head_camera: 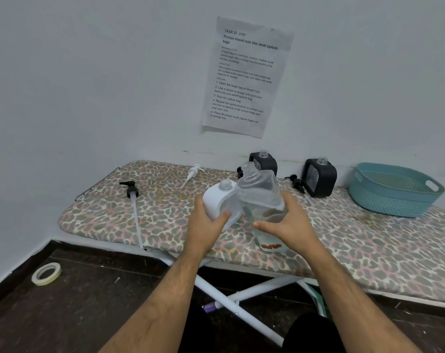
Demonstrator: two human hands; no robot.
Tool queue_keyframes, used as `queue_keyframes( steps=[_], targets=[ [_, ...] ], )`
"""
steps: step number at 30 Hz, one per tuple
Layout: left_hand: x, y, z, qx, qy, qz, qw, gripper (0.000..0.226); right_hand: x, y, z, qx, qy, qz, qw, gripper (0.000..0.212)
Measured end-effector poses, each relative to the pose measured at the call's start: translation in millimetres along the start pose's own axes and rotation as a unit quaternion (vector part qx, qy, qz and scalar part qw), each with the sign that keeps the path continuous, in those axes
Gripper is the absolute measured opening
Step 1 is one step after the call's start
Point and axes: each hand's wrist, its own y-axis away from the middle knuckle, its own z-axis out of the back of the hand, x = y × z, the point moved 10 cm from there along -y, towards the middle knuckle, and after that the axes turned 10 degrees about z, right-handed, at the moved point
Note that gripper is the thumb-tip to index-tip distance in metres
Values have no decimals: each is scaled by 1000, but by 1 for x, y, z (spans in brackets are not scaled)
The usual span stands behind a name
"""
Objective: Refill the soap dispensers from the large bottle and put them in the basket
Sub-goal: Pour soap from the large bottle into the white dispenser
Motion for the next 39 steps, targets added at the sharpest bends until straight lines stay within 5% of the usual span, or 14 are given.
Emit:
queue_keyframes(
  steps=[39],
  targets=[
    [4,-2,0,36,51,0,998,61,6,-20,7,158,207,9,965,84]
  ],
)
